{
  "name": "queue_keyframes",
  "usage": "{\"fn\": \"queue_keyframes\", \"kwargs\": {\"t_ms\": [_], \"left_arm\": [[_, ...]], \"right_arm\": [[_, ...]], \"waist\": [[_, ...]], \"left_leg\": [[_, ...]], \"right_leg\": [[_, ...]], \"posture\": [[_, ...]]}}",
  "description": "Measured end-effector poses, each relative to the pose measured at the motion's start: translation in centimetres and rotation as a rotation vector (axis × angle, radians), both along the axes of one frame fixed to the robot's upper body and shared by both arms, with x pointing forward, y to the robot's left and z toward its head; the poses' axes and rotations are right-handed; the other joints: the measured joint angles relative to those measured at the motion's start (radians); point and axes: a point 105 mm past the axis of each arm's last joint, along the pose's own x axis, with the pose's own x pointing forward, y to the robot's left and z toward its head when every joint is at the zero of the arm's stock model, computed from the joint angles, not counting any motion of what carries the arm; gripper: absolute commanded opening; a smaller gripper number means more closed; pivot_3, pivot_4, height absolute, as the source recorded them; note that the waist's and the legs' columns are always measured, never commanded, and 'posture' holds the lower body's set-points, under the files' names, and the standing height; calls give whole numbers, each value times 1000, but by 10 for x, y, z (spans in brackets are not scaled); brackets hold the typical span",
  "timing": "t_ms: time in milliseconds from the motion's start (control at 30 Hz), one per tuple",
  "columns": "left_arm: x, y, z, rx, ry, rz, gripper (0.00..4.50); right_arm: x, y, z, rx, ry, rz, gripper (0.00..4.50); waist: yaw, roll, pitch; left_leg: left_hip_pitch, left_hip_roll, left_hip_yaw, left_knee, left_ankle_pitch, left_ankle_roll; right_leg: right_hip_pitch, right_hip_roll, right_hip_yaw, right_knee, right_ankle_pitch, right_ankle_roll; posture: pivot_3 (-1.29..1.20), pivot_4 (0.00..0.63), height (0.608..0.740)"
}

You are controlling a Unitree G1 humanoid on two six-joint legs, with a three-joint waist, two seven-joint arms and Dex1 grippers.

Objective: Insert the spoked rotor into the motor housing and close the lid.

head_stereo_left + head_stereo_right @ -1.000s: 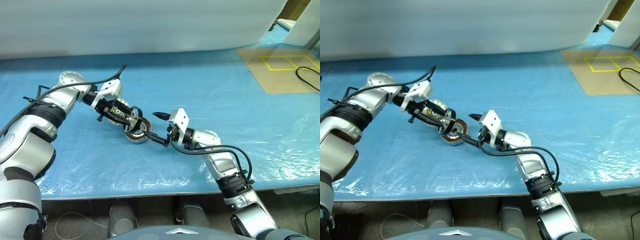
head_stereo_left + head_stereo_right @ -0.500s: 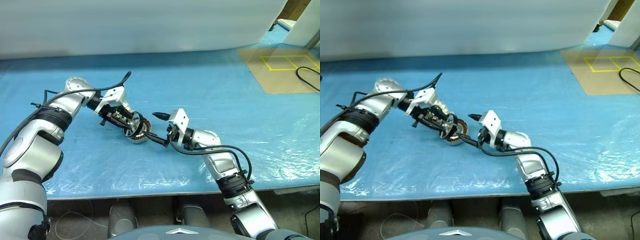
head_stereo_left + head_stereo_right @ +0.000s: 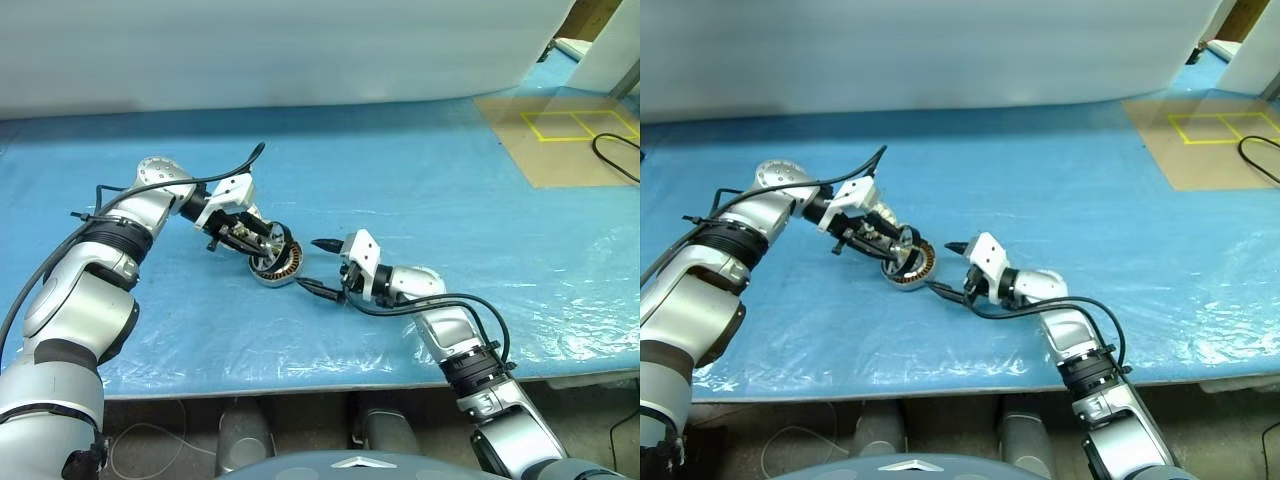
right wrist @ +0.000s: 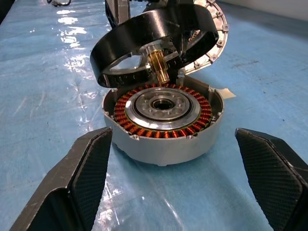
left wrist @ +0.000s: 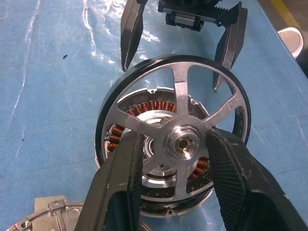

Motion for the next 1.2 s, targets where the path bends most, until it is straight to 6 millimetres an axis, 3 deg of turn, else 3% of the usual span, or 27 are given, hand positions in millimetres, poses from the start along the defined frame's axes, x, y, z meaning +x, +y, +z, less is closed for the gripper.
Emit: {"fn": "queue_keyframes", "kwargs": {"t_ms": [1200], "left_arm": [[3, 4, -6, 39, -13, 23, 1621]], "right_arm": [[2, 0, -2, -5, -4, -2, 4314]], "waist": [[0, 0, 0]], "left_leg": [[0, 0, 0, 0, 0, 0]], "right_leg": [[0, 0, 0, 0, 0, 0]], "posture": [[0, 150, 740]]}}
